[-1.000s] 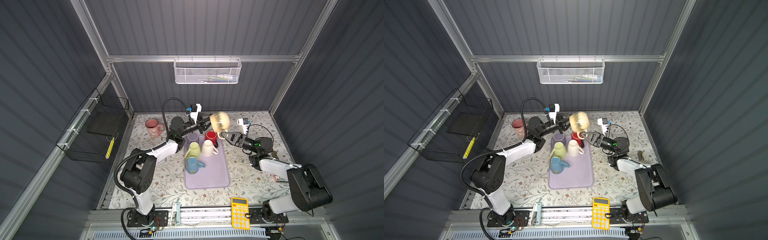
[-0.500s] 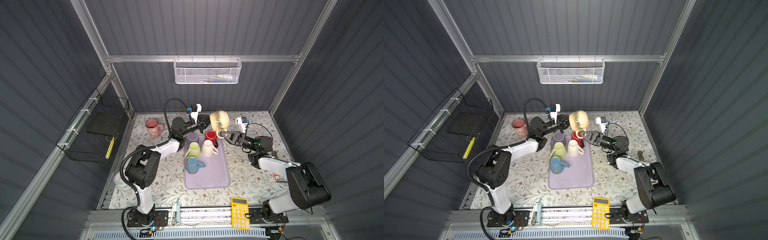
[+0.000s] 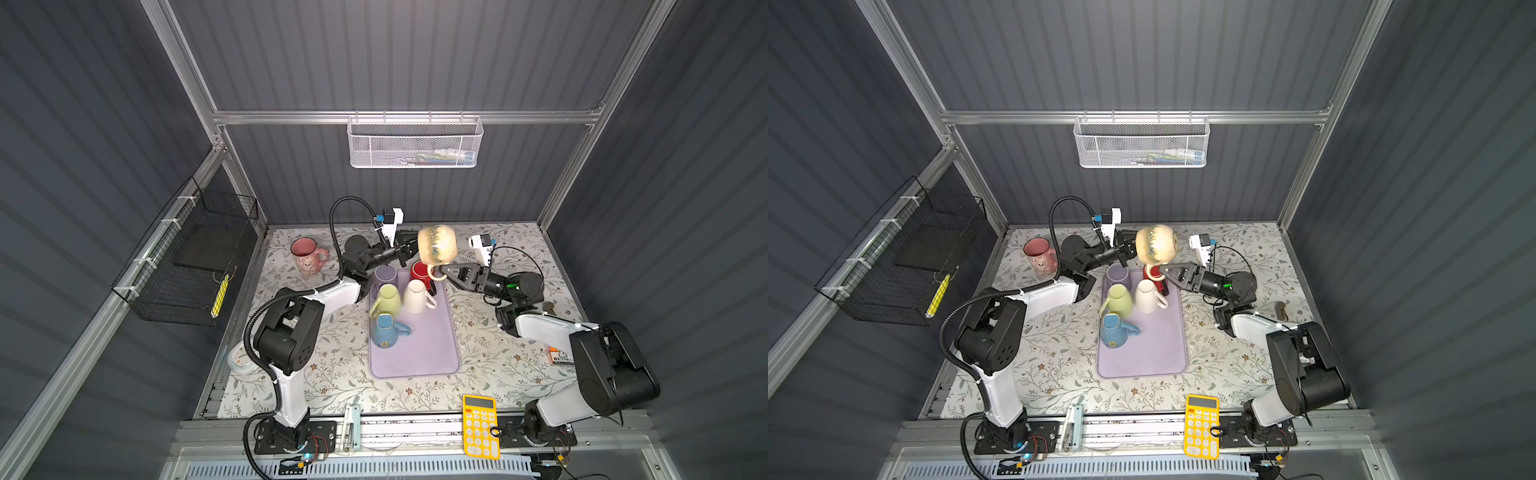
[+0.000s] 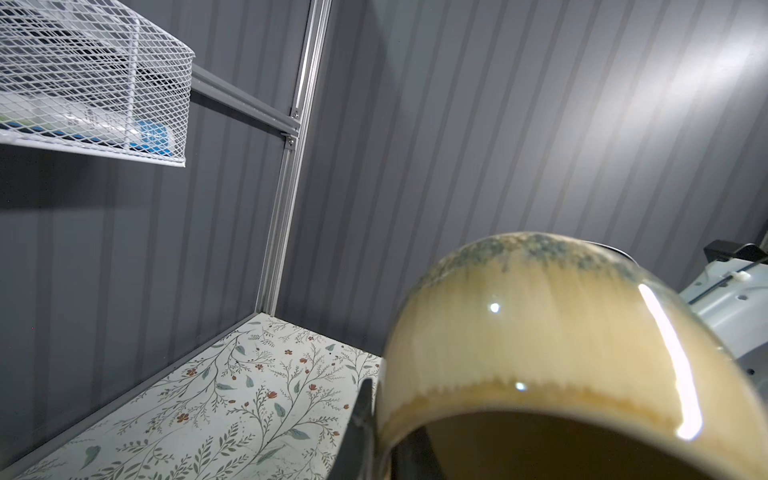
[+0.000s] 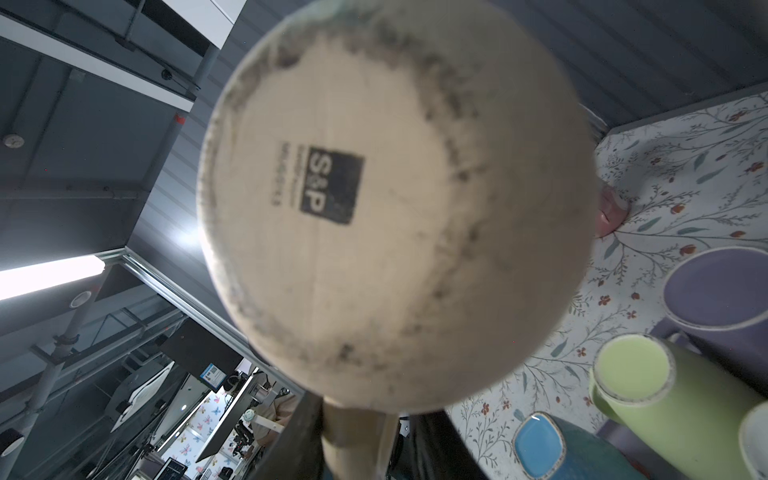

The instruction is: Turn the mug right side up

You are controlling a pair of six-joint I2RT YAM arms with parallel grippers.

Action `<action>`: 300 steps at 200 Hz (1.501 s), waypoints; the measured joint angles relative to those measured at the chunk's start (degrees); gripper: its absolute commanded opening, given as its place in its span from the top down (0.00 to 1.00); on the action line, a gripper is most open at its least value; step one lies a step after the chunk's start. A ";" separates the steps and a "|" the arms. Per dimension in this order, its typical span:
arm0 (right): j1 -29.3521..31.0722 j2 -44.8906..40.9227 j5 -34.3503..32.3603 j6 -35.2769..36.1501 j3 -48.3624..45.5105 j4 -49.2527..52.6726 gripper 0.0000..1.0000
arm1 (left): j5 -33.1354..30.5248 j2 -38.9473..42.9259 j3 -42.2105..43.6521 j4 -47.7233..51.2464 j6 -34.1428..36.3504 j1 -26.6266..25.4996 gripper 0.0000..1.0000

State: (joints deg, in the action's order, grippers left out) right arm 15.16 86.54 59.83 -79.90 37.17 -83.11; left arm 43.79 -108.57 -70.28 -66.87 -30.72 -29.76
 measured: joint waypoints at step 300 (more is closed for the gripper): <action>-7.63 -15.34 -4.39 34.84 -2.10 49.94 0.64 | -39.06 8.68 -37.46 103.75 41.33 9.55 1.00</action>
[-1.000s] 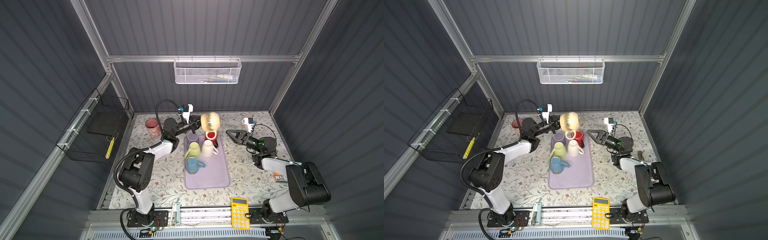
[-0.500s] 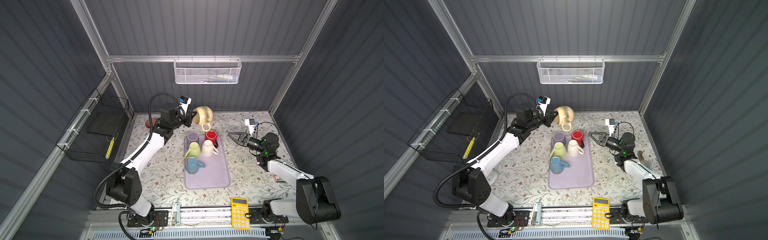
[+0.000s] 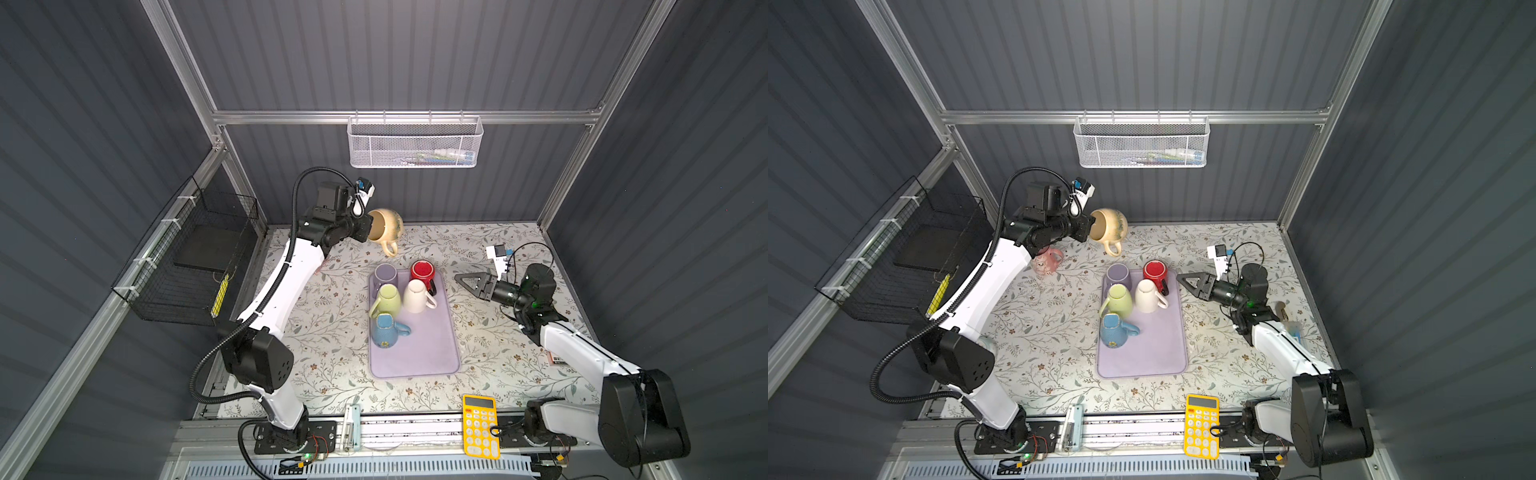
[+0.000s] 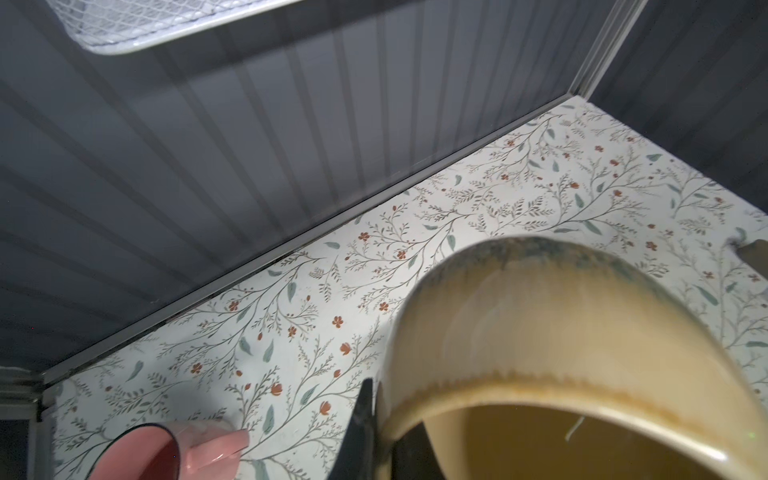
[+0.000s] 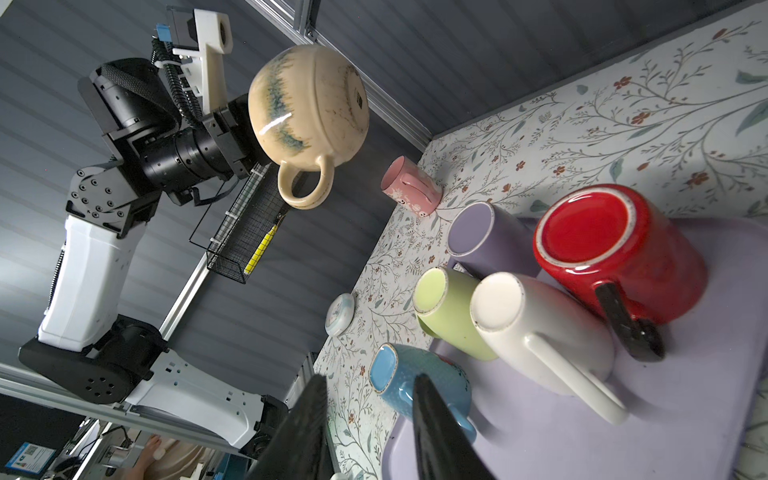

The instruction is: Turn the mug right side up

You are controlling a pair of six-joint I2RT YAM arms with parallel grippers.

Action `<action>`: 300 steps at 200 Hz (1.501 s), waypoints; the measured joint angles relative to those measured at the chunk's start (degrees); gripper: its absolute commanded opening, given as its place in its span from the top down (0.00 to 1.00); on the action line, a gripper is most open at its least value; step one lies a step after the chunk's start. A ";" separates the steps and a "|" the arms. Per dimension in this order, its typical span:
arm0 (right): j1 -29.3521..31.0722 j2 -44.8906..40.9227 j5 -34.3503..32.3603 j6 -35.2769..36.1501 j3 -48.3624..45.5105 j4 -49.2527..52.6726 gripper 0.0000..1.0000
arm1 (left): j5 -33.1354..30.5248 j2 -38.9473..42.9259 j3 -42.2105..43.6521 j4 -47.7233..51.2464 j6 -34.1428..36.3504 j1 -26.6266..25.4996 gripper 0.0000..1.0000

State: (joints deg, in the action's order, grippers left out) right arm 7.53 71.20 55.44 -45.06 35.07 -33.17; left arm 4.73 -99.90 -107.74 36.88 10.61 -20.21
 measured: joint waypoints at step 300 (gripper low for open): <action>1.53 -5.07 -10.95 10.60 0.44 18.53 0.59 | -13.46 -38.86 -33.42 23.12 12.11 7.48 1.00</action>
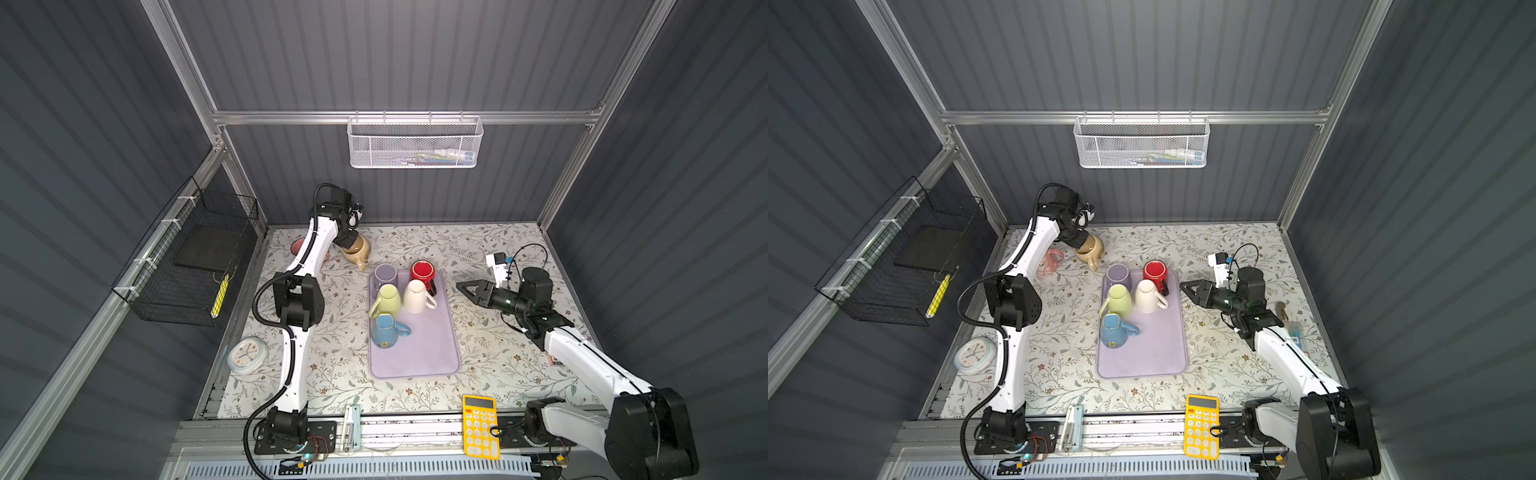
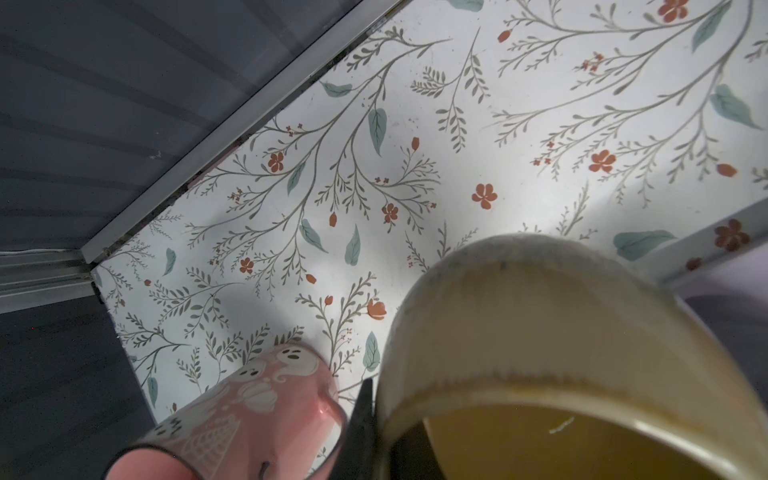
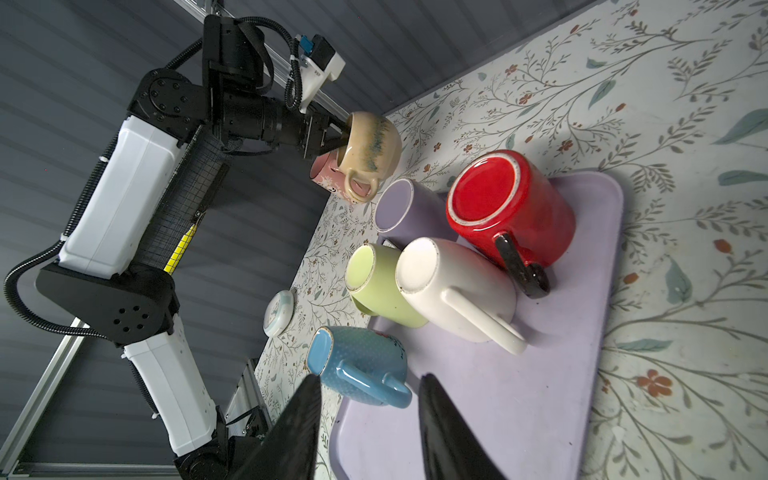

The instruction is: Turn the mug right side up

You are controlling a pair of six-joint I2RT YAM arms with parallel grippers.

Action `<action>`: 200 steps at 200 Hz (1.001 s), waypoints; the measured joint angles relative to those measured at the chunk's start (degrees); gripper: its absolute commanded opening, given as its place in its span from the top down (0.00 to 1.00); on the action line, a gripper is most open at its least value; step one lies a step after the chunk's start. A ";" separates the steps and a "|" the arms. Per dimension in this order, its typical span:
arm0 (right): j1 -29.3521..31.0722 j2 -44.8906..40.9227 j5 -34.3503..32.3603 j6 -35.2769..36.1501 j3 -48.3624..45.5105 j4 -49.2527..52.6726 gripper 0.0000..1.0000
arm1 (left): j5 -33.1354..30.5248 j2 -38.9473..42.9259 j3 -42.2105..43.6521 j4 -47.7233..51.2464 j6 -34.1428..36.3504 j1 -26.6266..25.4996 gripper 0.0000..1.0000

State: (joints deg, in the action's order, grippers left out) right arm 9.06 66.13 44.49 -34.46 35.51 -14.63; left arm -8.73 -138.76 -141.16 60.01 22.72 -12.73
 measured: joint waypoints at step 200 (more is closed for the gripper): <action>0.94 4.59 -1.01 -1.14 0.00 -0.87 0.60 | -1.22 -3.45 3.21 -4.42 -0.87 4.11 1.00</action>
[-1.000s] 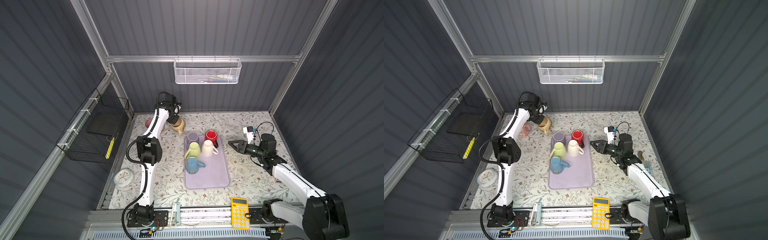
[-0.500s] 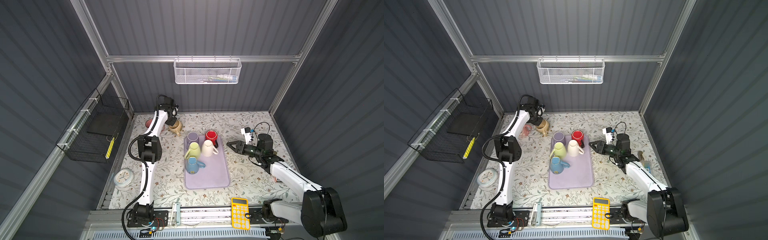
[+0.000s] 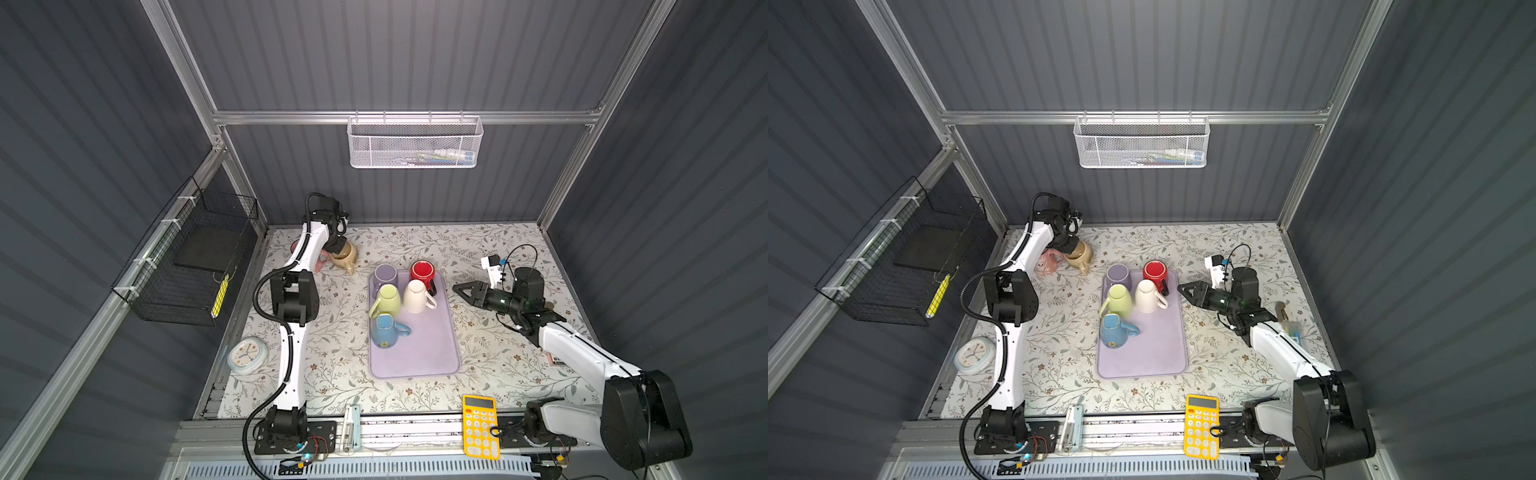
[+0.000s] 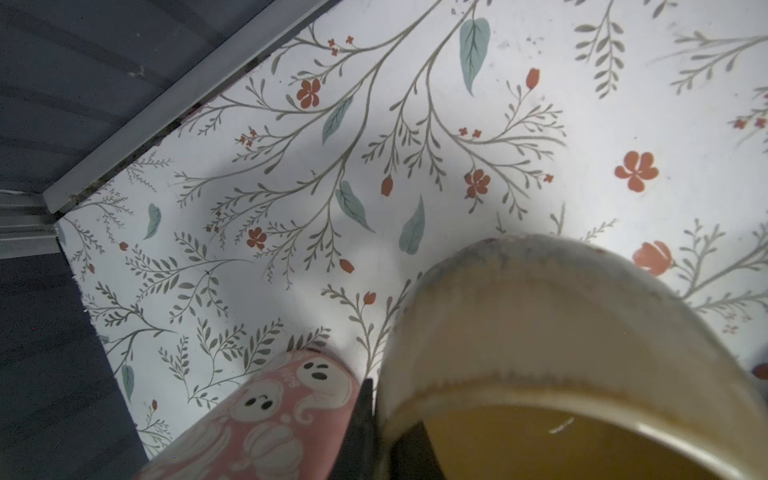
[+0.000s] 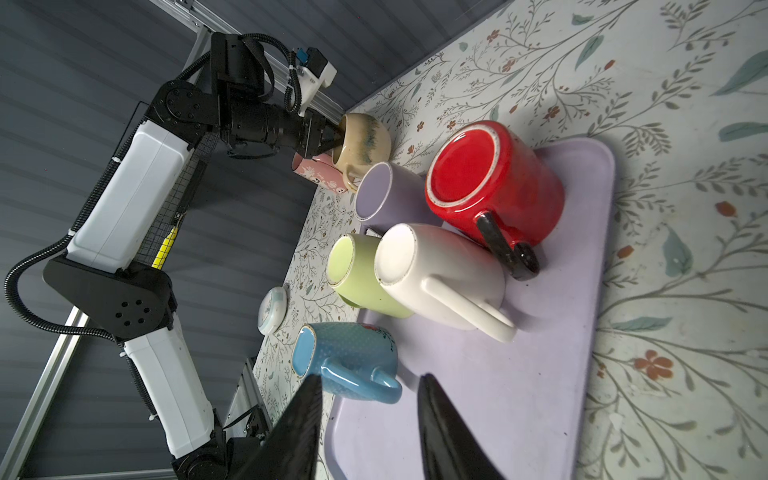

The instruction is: Turn the mug right side up

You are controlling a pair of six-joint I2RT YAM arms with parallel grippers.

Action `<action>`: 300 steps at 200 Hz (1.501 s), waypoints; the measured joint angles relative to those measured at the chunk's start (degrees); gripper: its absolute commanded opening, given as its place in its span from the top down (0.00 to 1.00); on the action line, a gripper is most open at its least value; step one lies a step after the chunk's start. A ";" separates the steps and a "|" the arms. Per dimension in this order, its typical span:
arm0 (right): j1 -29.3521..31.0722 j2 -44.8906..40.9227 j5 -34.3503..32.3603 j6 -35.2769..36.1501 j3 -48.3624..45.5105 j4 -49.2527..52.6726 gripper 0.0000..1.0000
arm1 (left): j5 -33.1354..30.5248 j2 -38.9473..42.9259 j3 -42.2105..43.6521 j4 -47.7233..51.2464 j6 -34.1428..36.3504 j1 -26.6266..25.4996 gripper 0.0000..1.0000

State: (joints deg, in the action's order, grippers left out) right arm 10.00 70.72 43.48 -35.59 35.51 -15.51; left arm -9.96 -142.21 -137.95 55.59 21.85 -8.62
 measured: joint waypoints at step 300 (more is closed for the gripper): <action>0.17 3.26 -0.22 -0.24 -0.37 -0.90 0.61 | -2.71 9.99 14.91 -0.61 -1.42 2.34 1.00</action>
State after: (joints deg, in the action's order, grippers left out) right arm 10.17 73.97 43.27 -35.83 35.14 -16.40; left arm -12.67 -132.22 -123.04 54.98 20.43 -6.28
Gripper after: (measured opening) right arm 0.396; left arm 0.102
